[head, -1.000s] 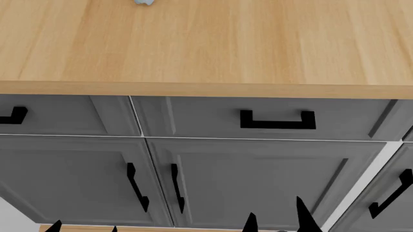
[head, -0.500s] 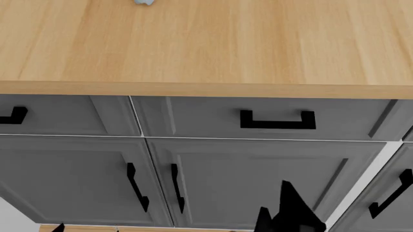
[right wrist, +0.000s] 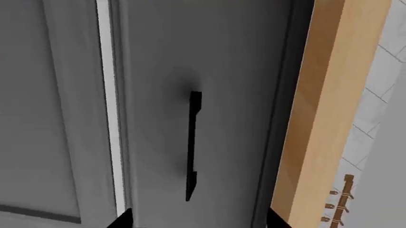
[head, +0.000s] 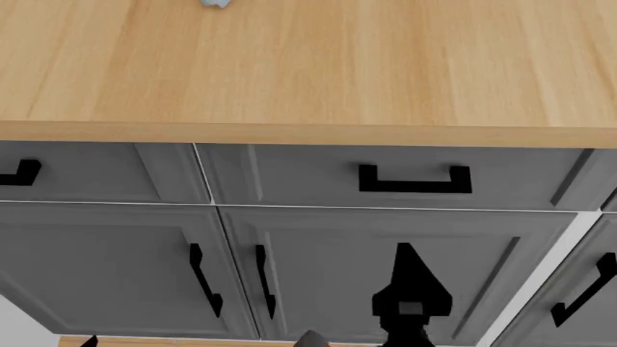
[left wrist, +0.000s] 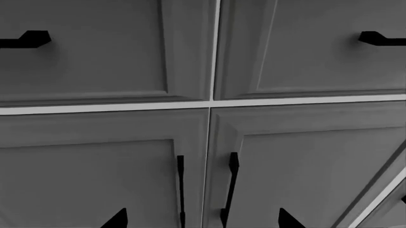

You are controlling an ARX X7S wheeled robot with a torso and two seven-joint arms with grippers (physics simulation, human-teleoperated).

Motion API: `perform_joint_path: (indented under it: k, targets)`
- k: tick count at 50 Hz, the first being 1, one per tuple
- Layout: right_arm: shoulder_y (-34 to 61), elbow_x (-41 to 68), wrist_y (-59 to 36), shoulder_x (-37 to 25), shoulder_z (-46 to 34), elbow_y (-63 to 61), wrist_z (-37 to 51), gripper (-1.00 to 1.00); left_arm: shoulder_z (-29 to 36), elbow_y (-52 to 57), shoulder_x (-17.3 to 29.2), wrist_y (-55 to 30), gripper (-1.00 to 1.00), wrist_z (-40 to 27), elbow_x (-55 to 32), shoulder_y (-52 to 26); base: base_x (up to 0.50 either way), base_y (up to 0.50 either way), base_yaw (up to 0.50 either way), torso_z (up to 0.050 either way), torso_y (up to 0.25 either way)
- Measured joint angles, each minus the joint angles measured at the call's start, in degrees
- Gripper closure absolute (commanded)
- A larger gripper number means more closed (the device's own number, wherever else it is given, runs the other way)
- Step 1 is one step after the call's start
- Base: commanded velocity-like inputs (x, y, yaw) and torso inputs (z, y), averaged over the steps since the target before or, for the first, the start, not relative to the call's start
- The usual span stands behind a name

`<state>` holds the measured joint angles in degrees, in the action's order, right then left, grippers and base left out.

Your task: Open the right drawer.

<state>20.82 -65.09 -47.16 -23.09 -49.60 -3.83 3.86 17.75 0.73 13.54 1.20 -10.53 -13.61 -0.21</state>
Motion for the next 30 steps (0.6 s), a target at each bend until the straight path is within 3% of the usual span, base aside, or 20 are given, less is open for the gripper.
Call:
perform_joint_path:
  k: [14,30]
  targets:
    - [5.01,-4.97,-0.76,-0.58,-2.60,5.85,-3.59,-1.00,0.56,0.05,0.35,0.16,-1.00,-0.09,-0.16,-0.07,0.00,0.00,0.00,0.000,0.000]
    - [8.44,-3.12,0.10,1.09,-1.03,12.07,-1.26,-1.00,1.14,-0.01,0.67,0.29,-1.00,-0.18,-0.45,-0.14,0.00,0.00,0.00,0.000,0.000]
